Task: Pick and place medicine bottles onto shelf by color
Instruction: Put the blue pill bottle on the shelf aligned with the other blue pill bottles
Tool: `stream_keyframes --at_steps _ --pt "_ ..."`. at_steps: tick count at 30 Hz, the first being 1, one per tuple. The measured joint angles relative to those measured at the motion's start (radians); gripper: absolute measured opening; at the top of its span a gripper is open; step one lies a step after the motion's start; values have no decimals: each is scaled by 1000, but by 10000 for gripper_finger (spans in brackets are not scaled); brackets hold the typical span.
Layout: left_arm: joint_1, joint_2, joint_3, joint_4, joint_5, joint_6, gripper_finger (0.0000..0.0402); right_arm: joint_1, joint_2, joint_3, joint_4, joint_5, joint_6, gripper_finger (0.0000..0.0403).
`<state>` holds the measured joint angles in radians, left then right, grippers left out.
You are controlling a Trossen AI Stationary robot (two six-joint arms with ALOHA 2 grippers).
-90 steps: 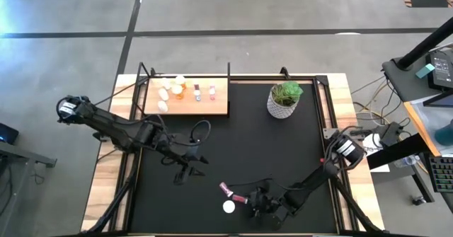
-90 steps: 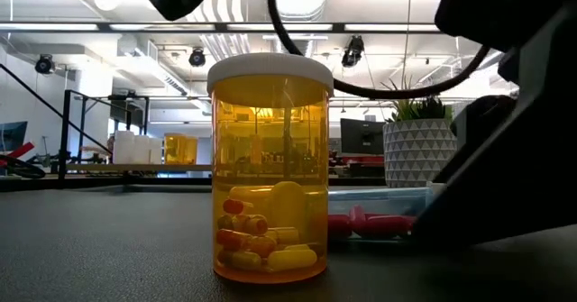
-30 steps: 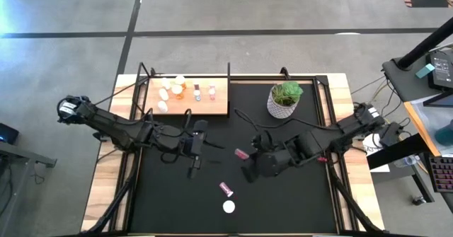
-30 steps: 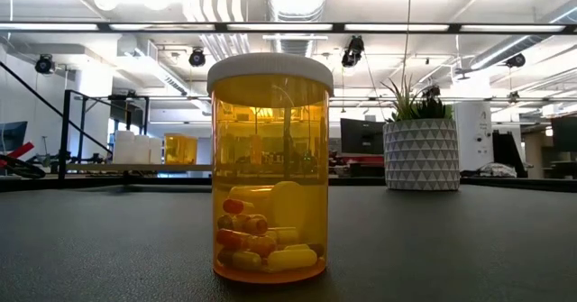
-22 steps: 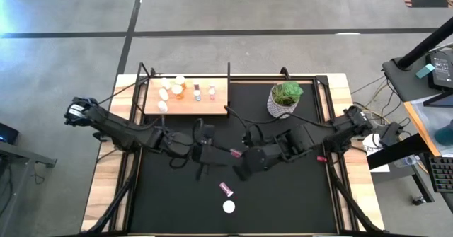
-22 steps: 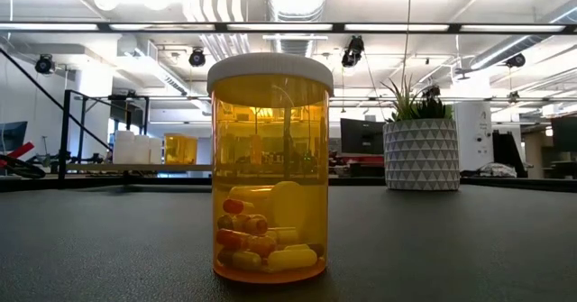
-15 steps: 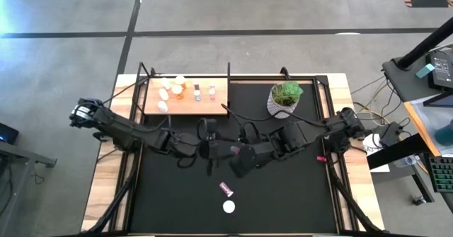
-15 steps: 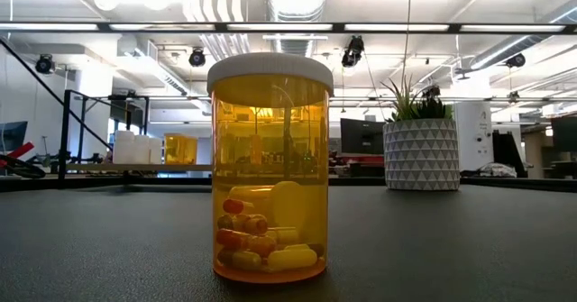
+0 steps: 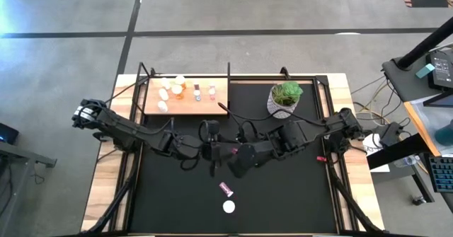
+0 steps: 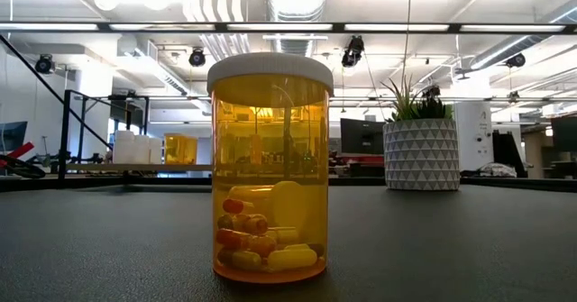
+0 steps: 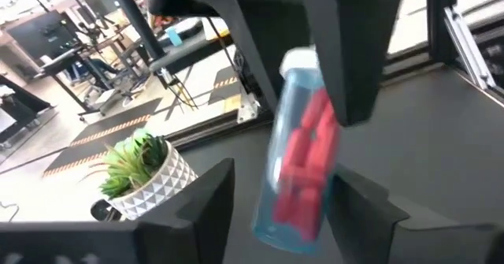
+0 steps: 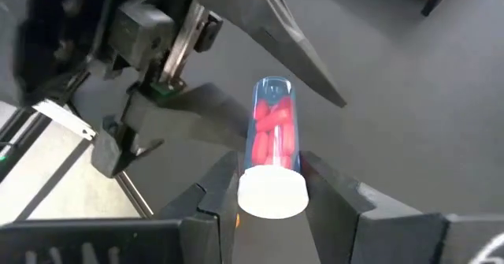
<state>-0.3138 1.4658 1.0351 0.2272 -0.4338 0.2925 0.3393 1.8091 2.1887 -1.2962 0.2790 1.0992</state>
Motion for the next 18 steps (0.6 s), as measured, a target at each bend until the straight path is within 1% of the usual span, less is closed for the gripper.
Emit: stream_keyframes --at_steps 6,10,13,18 --pt "0 -3 3 1 1 -2 124 0 0 0 -4 2 -1 109" --pt "0 0 2 -3 23 -65 102 0 0 0 1 9 -46 110" --pt "0 0 -1 0 60 -129 92 0 0 0 20 12 -86 123" --pt "0 0 -5 5 66 -222 89 0 -2 0 81 15 -170 157"
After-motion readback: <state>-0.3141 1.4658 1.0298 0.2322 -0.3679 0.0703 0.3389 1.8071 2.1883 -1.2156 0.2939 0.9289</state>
